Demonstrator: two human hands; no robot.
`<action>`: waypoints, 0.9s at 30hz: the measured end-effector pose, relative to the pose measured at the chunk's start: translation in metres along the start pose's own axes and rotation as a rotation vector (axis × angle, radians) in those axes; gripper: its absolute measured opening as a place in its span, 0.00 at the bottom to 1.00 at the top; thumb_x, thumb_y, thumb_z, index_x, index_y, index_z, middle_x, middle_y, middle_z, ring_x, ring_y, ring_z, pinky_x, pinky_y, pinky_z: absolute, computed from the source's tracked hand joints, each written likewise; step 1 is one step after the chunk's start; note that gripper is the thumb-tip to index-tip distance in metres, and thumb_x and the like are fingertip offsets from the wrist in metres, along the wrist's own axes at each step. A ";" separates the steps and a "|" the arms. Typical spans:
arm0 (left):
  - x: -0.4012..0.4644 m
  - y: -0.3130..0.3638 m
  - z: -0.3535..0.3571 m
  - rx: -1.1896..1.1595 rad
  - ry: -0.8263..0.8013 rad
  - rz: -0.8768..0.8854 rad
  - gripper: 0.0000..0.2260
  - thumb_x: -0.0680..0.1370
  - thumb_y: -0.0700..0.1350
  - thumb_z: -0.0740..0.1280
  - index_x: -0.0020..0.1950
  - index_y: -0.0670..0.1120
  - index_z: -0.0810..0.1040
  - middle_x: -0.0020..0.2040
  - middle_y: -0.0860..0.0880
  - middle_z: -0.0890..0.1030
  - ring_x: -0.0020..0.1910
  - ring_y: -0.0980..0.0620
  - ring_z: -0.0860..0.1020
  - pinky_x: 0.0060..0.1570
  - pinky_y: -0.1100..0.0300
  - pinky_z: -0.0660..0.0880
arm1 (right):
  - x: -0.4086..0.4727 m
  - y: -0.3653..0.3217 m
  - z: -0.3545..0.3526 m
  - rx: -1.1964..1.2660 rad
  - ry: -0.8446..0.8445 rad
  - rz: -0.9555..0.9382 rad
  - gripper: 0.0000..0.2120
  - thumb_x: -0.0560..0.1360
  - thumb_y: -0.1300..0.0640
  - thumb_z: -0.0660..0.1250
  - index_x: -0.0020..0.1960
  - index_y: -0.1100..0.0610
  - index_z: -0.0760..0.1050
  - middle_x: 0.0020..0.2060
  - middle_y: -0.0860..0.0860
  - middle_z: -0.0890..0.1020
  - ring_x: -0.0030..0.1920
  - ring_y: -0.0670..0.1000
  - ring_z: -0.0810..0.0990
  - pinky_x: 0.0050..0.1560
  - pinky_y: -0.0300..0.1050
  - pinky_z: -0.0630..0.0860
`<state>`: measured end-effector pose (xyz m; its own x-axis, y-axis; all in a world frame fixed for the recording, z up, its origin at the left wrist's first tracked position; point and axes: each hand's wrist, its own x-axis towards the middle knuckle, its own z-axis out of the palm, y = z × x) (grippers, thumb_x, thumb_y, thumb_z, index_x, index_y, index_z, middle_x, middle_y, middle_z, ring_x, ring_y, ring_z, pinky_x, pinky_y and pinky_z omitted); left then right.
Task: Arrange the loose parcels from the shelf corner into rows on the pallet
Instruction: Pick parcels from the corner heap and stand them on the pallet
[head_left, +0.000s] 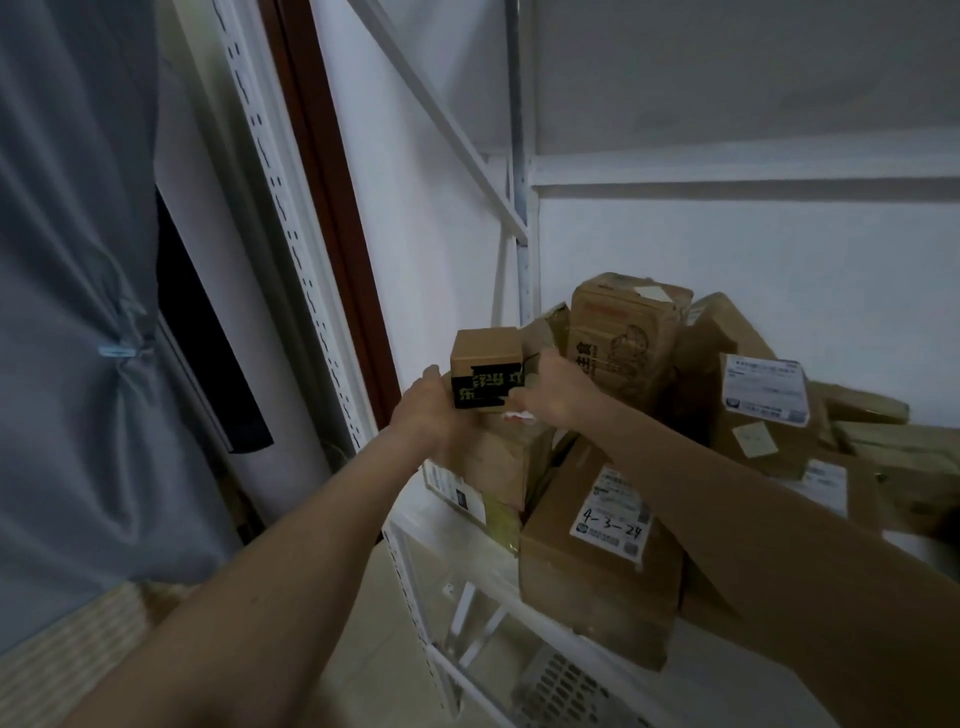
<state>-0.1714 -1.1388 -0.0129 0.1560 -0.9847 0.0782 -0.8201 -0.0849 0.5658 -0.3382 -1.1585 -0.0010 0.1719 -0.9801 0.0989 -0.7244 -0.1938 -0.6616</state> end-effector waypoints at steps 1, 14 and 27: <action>0.007 0.002 0.002 -0.056 0.005 -0.029 0.31 0.75 0.49 0.70 0.72 0.41 0.61 0.66 0.43 0.73 0.63 0.44 0.72 0.48 0.59 0.67 | 0.005 0.002 0.000 0.018 -0.012 0.010 0.24 0.77 0.52 0.66 0.66 0.62 0.61 0.48 0.51 0.70 0.47 0.50 0.72 0.34 0.40 0.68; 0.024 0.023 0.014 -0.322 0.007 0.082 0.30 0.72 0.39 0.73 0.70 0.50 0.65 0.58 0.51 0.77 0.57 0.51 0.75 0.57 0.56 0.73 | 0.015 0.004 -0.005 0.190 -0.057 -0.021 0.23 0.76 0.61 0.64 0.69 0.59 0.60 0.58 0.56 0.74 0.57 0.53 0.74 0.55 0.47 0.75; -0.042 0.084 0.006 -0.559 -0.057 0.362 0.29 0.74 0.30 0.68 0.72 0.48 0.65 0.58 0.51 0.76 0.57 0.51 0.75 0.56 0.59 0.77 | -0.073 -0.001 -0.061 0.085 0.428 0.022 0.20 0.76 0.61 0.66 0.63 0.62 0.61 0.54 0.57 0.77 0.48 0.52 0.76 0.37 0.37 0.70</action>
<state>-0.2497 -1.1053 0.0264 -0.1181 -0.9439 0.3084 -0.4042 0.3293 0.8533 -0.3905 -1.0892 0.0382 -0.1484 -0.9164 0.3716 -0.6641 -0.1861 -0.7242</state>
